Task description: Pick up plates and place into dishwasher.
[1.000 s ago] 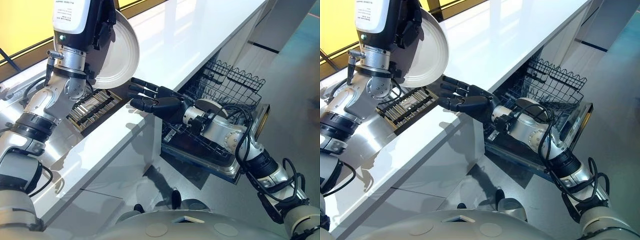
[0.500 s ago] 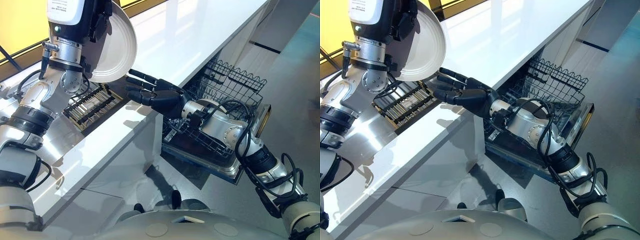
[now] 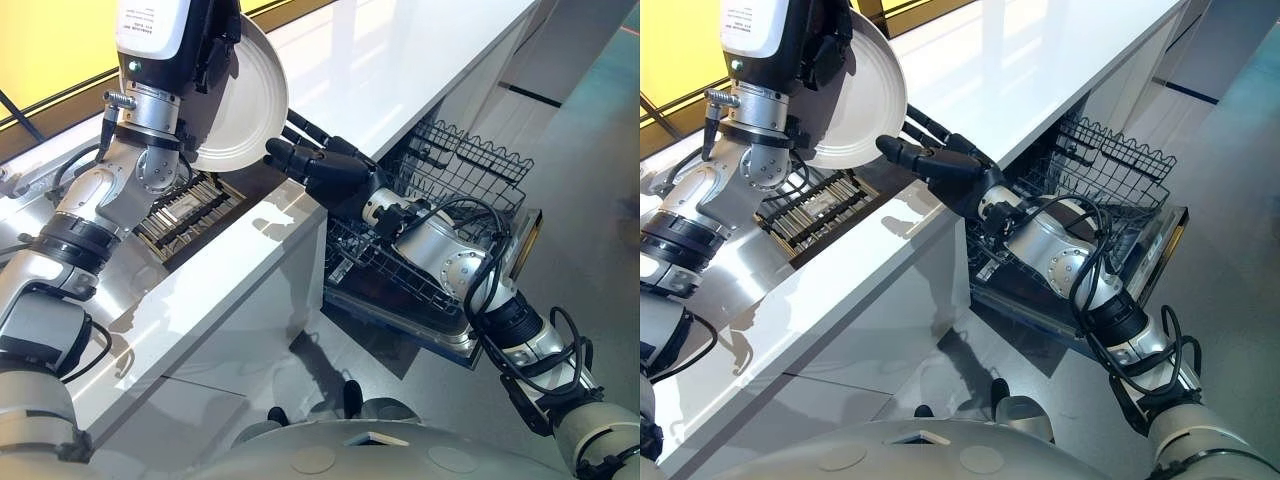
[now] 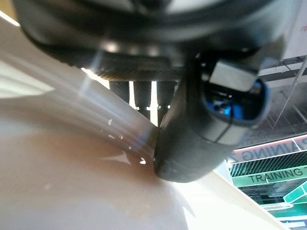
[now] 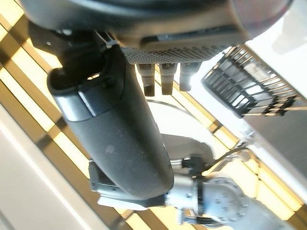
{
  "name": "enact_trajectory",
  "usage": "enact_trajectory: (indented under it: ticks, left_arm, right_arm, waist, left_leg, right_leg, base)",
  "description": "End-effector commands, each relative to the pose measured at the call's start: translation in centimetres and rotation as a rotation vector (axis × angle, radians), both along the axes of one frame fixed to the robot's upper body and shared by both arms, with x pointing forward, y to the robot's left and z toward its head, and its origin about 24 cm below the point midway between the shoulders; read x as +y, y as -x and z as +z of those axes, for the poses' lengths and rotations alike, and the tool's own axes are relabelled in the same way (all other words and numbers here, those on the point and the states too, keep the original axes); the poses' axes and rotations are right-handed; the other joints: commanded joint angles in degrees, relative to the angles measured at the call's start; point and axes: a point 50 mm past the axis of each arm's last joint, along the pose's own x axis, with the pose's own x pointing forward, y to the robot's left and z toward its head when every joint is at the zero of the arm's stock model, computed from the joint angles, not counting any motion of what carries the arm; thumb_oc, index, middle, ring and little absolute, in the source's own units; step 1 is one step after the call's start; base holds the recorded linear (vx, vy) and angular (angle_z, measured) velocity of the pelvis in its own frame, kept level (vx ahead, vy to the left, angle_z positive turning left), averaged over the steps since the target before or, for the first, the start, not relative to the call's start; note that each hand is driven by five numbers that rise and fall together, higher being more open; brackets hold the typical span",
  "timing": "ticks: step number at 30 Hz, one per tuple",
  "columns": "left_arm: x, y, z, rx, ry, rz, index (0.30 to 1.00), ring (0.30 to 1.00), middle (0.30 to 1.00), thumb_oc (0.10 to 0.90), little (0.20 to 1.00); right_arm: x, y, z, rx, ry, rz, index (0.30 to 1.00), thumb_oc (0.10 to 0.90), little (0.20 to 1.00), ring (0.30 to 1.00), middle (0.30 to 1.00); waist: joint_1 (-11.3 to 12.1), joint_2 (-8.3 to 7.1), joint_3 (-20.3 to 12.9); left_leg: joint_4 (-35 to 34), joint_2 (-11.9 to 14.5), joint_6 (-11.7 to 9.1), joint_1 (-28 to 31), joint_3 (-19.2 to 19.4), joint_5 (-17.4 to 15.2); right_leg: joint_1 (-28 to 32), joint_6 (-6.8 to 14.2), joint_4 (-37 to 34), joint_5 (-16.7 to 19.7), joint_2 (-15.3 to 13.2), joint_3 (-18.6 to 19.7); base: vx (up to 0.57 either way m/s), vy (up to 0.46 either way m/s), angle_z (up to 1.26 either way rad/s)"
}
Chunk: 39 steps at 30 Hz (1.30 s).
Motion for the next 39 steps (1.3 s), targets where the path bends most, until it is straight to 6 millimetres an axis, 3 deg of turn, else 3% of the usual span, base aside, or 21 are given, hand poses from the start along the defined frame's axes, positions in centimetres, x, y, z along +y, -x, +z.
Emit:
enact_trajectory:
  ticks: [1, 11, 20, 21, 23, 34, 39]
  left_arm:
    - [-0.7, 0.5, 4.3, -0.169, 0.028, -0.049, 0.300, 0.300, 0.300, 0.100, 0.200]
    - [-2.7, 0.6, 3.3, -0.138, 0.019, -0.152, 0.300, 0.300, 0.300, 0.100, 0.200]
    - [-6.1, 2.5, 2.9, -0.123, 0.041, -0.374, 0.300, 0.300, 0.300, 0.100, 0.200]
    - [-6.5, 2.7, 2.9, -0.116, 0.047, -0.398, 0.300, 0.300, 0.300, 0.100, 0.200]
    - [-6.8, 3.0, 2.9, -0.114, 0.048, -0.418, 0.300, 0.300, 0.300, 0.100, 0.200]
    - [-8.2, 4.2, 2.5, -0.035, 0.143, -0.532, 0.300, 0.300, 0.300, 0.100, 0.200]
    - [-7.1, 3.4, 1.6, 0.028, 0.248, -0.495, 0.300, 0.300, 0.300, 0.100, 0.200]
  right_arm:
    - [0.9, 0.0, 7.3, -0.213, -0.258, 0.022, 0.900, 0.800, 0.900, 0.900, 0.900]
    - [1.1, -0.2, 7.8, -0.201, -0.276, -0.009, 0.900, 0.800, 0.900, 0.900, 0.900]
    - [1.2, -0.6, 7.2, -0.165, -0.286, -0.049, 0.900, 0.800, 0.900, 0.900, 0.900]
    - [1.3, -0.7, 7.2, -0.164, -0.288, -0.050, 0.472, 0.300, 0.400, 0.472, 0.472]
    - [1.3, -0.6, 7.2, -0.158, -0.288, -0.054, 0.300, 0.100, 0.200, 0.300, 0.300]
    - [1.0, -0.8, 6.8, -0.146, -0.296, -0.094, 0.300, 0.100, 0.200, 0.300, 0.300]
    - [0.8, -0.8, 6.6, -0.144, -0.297, -0.091, 0.300, 0.100, 0.200, 0.300, 0.300]
  waist:
    - [0.1, 0.41, -5.5]
    - [0.2, 0.32, -5.5]
    - [0.9, 0.19, -5.5]
    - [1.0, 0.15, -5.5]
    - [1.1, 0.14, -5.4]
    - [1.7, 0.06, -4.9]
    - [2.0, -0.05, -4.8]
  left_leg:
    - [0.3, -0.3, -0.3, -2.8, -1.8, -1.0]
    - [0.3, -0.2, -0.2, -2.5, -1.8, -1.2]
    - [0.3, -0.5, -0.1, -2.7, -2.8, -1.3]
    - [0.3, -0.5, -0.1, -2.7, -2.9, -1.4]
    - [0.3, -0.5, -0.1, -2.7, -3.0, -1.3]
    - [0.1, -0.7, 0.0, -2.9, -3.6, -1.4]
    - [0.1, -0.6, -0.1, -3.0, -3.6, -1.2]
  right_leg:
    - [0.5, 1.7, 4.3, -5.9, 3.1, 0.2]
    - [0.6, 1.8, 4.5, -6.0, 3.0, 0.1]
    - [0.9, 1.7, 4.2, -6.1, 3.0, 0.1]
    - [0.9, 1.7, 4.2, -6.2, 3.0, 0.1]
    - [0.9, 1.8, 4.3, -6.2, 2.9, 0.0]
    - [1.0, 2.0, 3.9, -6.0, 2.7, -0.5]
    - [1.1, 2.0, 4.0, -6.1, 2.6, -0.9]
  base:
    - [0.00, 0.000, 0.00]
    - [0.00, 0.000, 0.00]
    - [0.00, 0.000, 0.00]
    - [0.00, 0.000, 0.00]
    - [0.00, 0.000, 0.00]
    - [-0.01, 0.003, 0.03]
    - [0.00, 0.000, 0.00]
